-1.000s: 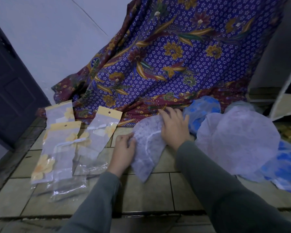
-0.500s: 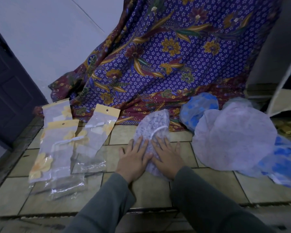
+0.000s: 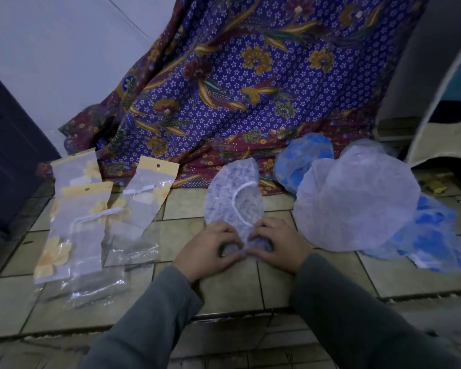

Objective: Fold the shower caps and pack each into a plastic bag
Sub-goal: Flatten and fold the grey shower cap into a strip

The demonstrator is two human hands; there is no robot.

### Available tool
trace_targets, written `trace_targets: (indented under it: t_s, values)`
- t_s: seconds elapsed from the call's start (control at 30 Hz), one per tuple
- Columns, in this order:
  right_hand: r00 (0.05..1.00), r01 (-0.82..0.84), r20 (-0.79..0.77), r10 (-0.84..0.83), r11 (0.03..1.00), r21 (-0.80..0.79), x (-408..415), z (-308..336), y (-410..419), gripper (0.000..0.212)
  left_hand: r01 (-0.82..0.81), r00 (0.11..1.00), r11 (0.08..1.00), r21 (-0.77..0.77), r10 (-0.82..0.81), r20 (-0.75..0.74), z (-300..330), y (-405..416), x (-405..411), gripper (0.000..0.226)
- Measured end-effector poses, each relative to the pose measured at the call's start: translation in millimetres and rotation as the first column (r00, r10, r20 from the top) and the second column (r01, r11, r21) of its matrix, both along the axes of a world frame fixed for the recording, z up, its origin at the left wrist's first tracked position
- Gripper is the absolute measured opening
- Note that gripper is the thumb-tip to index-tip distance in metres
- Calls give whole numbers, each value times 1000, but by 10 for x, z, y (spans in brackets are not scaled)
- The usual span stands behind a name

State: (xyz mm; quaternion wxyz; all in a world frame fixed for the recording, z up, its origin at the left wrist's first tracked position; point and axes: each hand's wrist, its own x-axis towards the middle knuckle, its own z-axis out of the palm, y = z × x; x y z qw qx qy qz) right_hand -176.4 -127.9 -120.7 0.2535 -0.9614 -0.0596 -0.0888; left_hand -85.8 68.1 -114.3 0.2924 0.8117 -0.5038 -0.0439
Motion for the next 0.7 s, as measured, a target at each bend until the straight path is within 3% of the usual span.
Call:
trace_targets:
  t_s: [0.17,0.37,0.5,0.7]
  values:
    - [994,-78,80,78,997,-4,-137,-11,-105,45,-18,999,1000,10,19,-45,-40,-4,15,32]
    - [975,-92,200,92,996,-8,-145,-35,-109,11,-28,999,999,-23,29,33,-16,-46,-4,34]
    - [980,-17,200,18,1000,-6,-57,-65,-100,20,-66,988,996,-60,74,135,-27,-111,-81,31]
    - [983,97,146,-108,992,82,-84,-38,-147,30,-152,985,986,-64,146,-90,-22,-154,-112,19]
